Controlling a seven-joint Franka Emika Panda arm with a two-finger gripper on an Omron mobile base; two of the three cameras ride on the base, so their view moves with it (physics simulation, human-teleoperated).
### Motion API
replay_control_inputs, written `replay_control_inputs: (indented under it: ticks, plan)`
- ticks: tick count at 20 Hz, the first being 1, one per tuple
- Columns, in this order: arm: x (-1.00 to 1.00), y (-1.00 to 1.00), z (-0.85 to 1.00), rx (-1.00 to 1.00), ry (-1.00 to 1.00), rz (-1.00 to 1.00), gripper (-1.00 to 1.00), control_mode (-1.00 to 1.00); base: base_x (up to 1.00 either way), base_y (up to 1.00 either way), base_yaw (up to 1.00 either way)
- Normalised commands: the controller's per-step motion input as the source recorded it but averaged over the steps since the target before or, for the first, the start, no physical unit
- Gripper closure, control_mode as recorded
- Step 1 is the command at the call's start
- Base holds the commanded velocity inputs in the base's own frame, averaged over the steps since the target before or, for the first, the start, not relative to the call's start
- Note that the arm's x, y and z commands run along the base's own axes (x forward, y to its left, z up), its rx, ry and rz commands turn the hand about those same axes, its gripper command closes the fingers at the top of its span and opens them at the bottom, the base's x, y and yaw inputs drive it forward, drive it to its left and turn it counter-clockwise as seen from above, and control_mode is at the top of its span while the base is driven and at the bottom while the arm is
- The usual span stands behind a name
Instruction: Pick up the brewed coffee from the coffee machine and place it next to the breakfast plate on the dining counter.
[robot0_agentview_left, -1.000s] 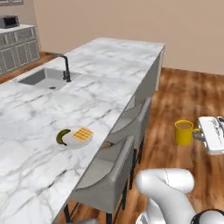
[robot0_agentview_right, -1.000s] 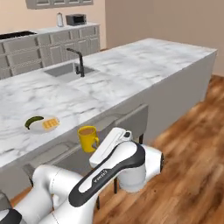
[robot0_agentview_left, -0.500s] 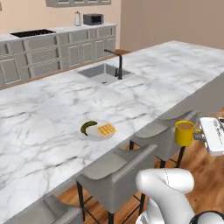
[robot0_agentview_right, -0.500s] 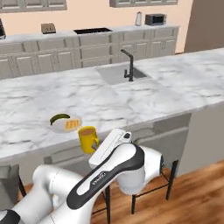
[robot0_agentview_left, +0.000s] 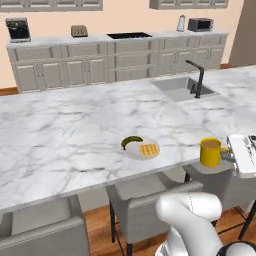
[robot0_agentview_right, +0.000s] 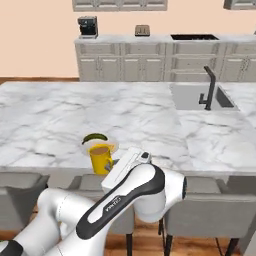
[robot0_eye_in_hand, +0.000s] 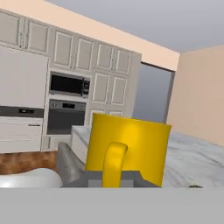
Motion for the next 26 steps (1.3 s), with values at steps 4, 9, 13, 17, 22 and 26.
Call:
replay_control_inputs:
  ticks: [4,9,13,17,22,26]
  plan:
    - [0.00,0.00,0.00,0.00,0.00,0.00,1.00,1.00,0.91,-0.68,0.55]
    - [0.00,0.00,0.00,0.00,0.00,0.00,1.00,1.00,0.64,-0.87,0.44]
    - [0.00,0.00,0.00,0.00,0.00,0.00,1.00,1.00,0.43,-0.91,0.32]
    - [0.00,0.00,0.00,0.00,0.00,0.00,1.00,1.00,0.42,-0.79,0.17]
    - [0.50,-0.54,0.00,0.00,0.00,-0.04,1.00,-1.00,0.00,0.00,0.00]
    - [0.58,-0.56,0.00,0.00,0.00,-0.14,1.00,-1.00,0.00,0.00,0.00]
